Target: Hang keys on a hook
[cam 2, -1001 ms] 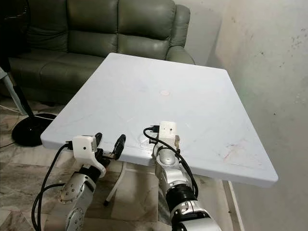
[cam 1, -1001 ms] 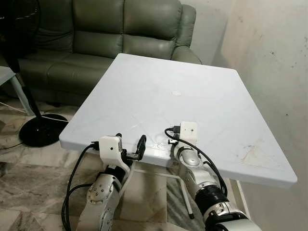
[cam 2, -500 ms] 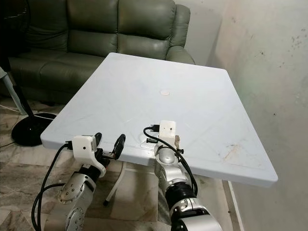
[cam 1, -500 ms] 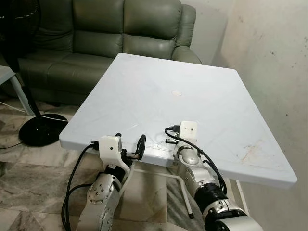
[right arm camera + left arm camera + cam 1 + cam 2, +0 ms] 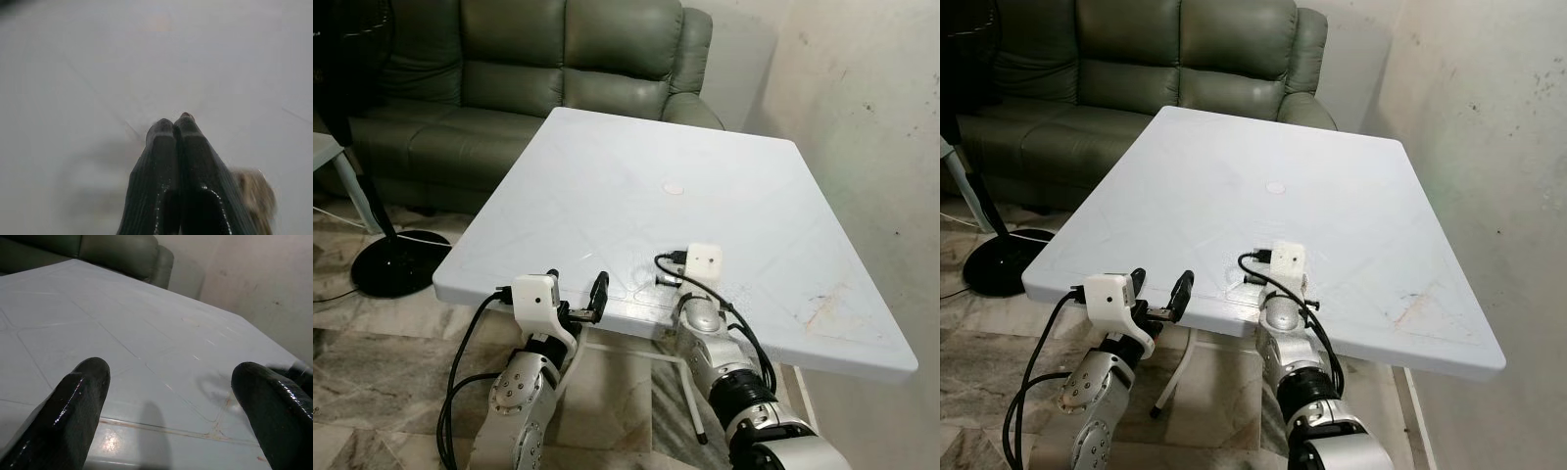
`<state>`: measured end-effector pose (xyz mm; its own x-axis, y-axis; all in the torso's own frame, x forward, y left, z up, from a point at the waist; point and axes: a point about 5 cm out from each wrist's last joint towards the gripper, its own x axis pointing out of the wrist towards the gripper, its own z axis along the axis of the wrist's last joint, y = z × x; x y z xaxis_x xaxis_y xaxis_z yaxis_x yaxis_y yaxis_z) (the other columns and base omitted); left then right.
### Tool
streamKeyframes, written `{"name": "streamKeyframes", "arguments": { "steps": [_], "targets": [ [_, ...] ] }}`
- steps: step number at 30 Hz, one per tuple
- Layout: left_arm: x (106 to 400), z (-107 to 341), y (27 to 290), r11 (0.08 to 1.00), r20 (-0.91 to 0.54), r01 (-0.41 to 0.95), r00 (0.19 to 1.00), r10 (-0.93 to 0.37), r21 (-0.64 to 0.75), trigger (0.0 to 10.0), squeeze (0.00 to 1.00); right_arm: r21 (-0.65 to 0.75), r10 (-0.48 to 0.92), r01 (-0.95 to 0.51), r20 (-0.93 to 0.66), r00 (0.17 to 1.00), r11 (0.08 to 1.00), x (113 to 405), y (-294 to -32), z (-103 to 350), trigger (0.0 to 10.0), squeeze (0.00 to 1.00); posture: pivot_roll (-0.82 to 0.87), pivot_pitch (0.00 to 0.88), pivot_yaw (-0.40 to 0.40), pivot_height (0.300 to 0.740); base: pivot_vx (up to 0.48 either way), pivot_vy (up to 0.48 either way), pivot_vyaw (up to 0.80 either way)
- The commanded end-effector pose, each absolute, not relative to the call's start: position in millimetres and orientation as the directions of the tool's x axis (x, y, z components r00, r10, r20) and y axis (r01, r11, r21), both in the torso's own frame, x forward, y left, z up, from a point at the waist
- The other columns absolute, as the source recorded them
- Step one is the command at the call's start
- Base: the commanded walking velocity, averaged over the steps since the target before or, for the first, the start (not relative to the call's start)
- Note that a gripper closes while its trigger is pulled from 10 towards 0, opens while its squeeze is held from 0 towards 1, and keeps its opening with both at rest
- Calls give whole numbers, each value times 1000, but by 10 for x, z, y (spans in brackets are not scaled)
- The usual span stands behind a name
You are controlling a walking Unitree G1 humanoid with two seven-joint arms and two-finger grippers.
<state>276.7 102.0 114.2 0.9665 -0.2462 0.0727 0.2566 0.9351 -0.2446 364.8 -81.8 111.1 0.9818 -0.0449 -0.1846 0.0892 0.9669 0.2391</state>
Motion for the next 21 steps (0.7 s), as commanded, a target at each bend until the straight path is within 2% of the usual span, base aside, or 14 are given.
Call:
{"name": "streamKeyframes", "arguments": {
  "steps": [1, 5, 6, 7, 9, 11, 21],
  "targets": [
    [2754, 1184, 921, 922, 88, 266, 964, -252, -281, 10000, 0, 366, 24, 22, -121, 992, 931, 3632, -766, 1184, 0, 0, 58, 50, -127, 740, 0, 0, 0],
    [2749, 1178, 916, 921, 85, 266, 964, -252, -284, 10000, 0, 420, 98, -82, -16, 995, 904, 3610, -744, 1270, 0, 0, 57, 47, -127, 740, 0, 0, 0],
    [2751, 1179, 907, 920, 85, 268, 964, -254, -285, 10000, 0, 487, 178, -177, 44, 983, 855, 3585, -709, 1305, 0, 0, 58, 48, -128, 740, 0, 0, 0],
    [2751, 1179, 907, 920, 85, 268, 964, -254, -285, 10000, 0, 487, 178, -177, 44, 983, 855, 3585, -709, 1305, 0, 0, 58, 48, -128, 740, 0, 0, 0],
    [2754, 1179, 903, 920, 85, 268, 963, -254, -287, 10000, 0, 551, 250, -285, 140, 958, 784, 3532, -686, 1351, 0, 0, 59, 43, -131, 740, 0, 0, 0],
    [2758, 1180, 904, 919, 86, 267, 964, -252, -289, 10000, 0, 558, 283, -330, 171, 944, 762, 3507, -674, 1355, 0, 0, 59, 40, -131, 740, 0, 0, 0],
    [2762, 1184, 894, 917, 89, 268, 963, -253, -294, 10000, 0, 677, 316, -383, 228, 921, 629, 3468, -699, 1381, 0, 0, 62, 25, -131, 740, 0, 0, 0]
  ]
}}
